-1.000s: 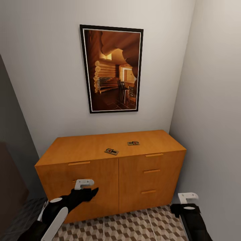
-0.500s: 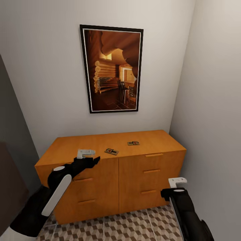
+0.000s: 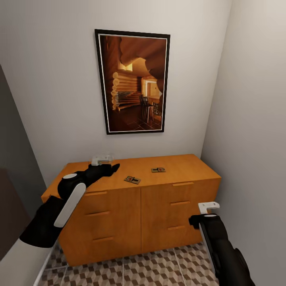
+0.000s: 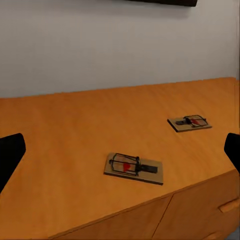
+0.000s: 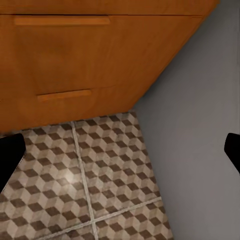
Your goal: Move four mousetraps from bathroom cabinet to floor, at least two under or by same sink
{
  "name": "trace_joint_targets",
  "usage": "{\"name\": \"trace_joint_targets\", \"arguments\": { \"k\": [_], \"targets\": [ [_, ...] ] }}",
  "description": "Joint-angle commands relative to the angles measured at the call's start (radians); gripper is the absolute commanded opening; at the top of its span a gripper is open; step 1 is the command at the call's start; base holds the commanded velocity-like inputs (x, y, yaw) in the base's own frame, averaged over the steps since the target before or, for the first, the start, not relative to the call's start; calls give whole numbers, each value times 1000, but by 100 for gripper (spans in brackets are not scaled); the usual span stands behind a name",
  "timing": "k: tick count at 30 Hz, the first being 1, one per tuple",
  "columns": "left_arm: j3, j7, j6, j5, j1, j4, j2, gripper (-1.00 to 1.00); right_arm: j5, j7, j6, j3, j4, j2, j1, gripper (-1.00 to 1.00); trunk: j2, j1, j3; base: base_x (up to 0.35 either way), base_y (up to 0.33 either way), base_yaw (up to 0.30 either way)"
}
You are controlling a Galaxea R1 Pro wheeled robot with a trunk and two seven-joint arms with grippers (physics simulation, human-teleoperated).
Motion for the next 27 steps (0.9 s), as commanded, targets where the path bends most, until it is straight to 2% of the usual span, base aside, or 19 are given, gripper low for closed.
{"name": "trace_joint_targets", "arguments": {
  "k": [1,15,23,27],
  "targets": [
    [-2,10,6,11,-14,-1,0,100,-5,-5,6,-1,-1,1,-5,100,-1,0,-1,0,0,0],
    [-2,10,65,11,-153,-1,-22,100,-5,-6,22,0,-1,1,-20,100,-1,0,-1,0,0,0],
    [-2,11,115,7,-179,0,-51,100,-6,-4,23,1,-1,2,-21,100,-1,0,-1,0,0,0],
    [-3,11,141,-15,-184,7,-65,100,-6,-2,23,1,-1,2,-21,100,-1,0,-1,0,0,0]
  ]
}}
